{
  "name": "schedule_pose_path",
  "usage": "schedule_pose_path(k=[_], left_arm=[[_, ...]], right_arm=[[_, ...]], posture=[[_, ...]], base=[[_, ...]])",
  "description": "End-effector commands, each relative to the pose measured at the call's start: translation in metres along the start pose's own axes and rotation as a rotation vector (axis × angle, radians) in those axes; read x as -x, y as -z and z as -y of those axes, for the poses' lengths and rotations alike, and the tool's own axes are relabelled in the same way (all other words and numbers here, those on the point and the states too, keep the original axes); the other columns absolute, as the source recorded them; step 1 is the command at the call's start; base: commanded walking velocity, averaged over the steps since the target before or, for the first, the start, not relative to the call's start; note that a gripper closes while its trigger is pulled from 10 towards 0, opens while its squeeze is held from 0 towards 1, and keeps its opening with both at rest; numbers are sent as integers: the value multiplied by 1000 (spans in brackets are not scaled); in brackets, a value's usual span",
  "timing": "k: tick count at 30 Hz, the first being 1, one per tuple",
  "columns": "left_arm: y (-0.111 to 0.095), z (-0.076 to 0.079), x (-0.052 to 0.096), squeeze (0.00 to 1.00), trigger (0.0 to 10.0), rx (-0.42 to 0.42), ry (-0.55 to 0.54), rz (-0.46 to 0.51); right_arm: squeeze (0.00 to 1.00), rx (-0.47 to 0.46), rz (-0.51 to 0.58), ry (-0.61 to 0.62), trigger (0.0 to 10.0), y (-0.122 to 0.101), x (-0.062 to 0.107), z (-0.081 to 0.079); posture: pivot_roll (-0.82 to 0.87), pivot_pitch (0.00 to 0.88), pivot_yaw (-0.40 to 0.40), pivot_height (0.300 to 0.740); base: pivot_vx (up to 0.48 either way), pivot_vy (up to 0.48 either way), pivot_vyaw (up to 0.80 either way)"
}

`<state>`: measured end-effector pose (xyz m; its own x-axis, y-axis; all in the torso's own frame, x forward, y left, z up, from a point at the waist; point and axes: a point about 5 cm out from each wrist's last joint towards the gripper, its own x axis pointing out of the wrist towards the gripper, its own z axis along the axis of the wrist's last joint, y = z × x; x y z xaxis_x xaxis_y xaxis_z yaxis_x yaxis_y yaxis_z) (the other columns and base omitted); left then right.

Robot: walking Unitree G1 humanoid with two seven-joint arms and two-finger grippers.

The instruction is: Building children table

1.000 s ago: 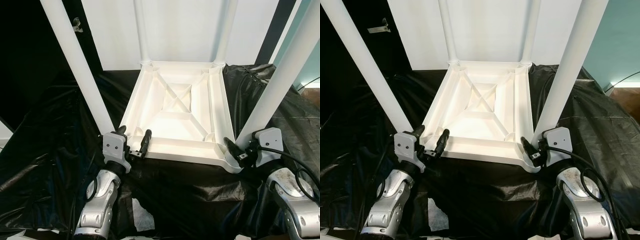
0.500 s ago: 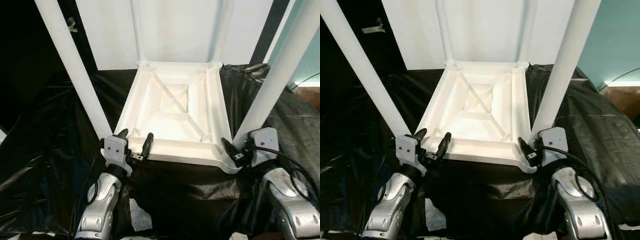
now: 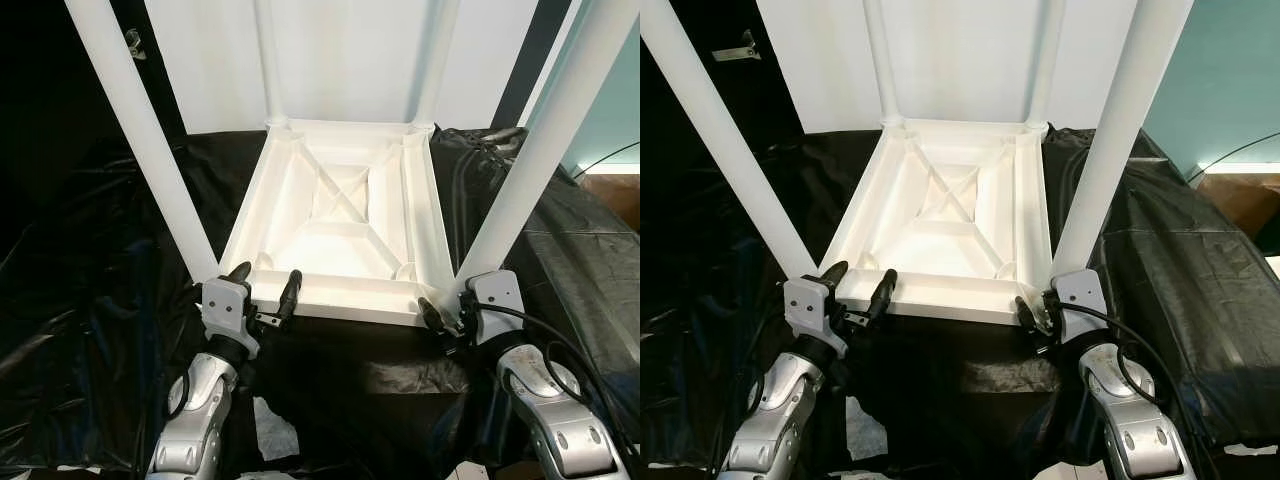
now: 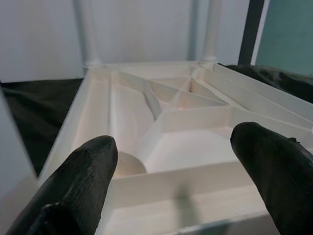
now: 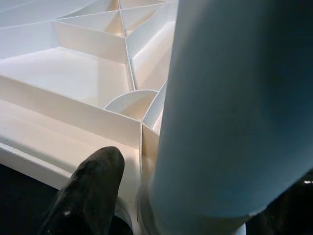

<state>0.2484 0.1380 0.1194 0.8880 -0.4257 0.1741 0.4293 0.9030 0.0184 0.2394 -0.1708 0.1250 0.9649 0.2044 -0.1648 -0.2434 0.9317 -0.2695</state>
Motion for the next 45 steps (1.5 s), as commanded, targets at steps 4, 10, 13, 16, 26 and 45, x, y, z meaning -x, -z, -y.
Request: schedule_pose_path(k=[4,10,13,16,26,45], left_arm=[[-3,-6,9,0,10000,-5,-65,9],[-4,-10,17,0,10000,-37,-105,5],[-5,-11,19,0,10000,-57,-106,5],[-3,-9,23,0,10000,-110,-66,-11],[12,2,20,0,10000,-26,277,-149],[17,-15,33,0,10000,-3,47,-109]], right_arm=[[0,-46,8,19,10000,5,11,-11],[0,-91,26,51,10000,10,30,-17],[0,-101,31,73,10000,12,35,-14],[0,-102,45,113,10000,14,45,-11],[0,-103,49,132,10000,14,46,-15],[0,-102,54,154,10000,17,47,-15]], posture=[[-39,5,-21,740],[-37,13,-21,740],[-39,14,-19,740],[-45,18,-17,740],[-54,13,-12,740],[-43,26,-11,740]], base=[[0,0,0],[0,0,0],[0,0,0],[0,0,0],[0,0,0],[0,0,0]])
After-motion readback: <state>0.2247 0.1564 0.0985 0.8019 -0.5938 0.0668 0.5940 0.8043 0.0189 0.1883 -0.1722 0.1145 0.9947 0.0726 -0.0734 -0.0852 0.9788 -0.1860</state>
